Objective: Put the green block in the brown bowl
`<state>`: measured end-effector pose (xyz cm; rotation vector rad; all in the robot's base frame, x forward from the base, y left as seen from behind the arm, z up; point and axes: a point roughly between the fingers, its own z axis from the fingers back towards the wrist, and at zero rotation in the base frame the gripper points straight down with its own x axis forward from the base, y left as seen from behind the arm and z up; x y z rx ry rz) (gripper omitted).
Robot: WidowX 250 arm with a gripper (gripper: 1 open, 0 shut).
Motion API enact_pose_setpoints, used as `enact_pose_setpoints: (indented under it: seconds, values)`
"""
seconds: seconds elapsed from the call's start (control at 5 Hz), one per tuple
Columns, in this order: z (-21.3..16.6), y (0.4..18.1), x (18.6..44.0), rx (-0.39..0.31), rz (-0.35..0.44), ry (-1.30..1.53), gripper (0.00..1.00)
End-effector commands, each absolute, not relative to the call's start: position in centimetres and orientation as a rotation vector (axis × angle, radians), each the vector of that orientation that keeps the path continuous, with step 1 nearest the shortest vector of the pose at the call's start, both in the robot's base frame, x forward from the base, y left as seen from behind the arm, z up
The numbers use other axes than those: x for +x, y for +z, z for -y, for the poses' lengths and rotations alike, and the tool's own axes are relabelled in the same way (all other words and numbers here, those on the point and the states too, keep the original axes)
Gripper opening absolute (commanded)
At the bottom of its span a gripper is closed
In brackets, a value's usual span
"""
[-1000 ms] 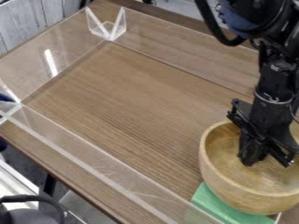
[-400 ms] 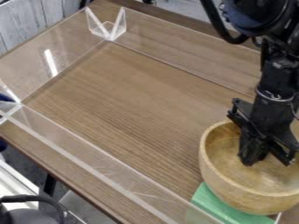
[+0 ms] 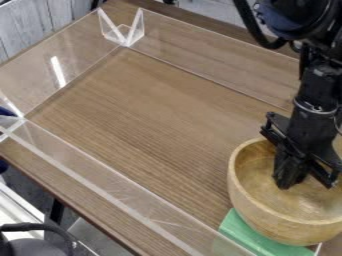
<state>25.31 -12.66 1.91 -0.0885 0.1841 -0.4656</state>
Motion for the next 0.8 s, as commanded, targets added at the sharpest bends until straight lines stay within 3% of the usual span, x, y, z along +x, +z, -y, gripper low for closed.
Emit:
enact_pose_setpoints:
  seconds: [0.0,0.6]
  values:
    - [12.79,0.48,24.52,-0.085,-0.246,-0.488,0.00]
    - [13.29,0.42,24.13,-0.091,-0.284,-0.508,0.00]
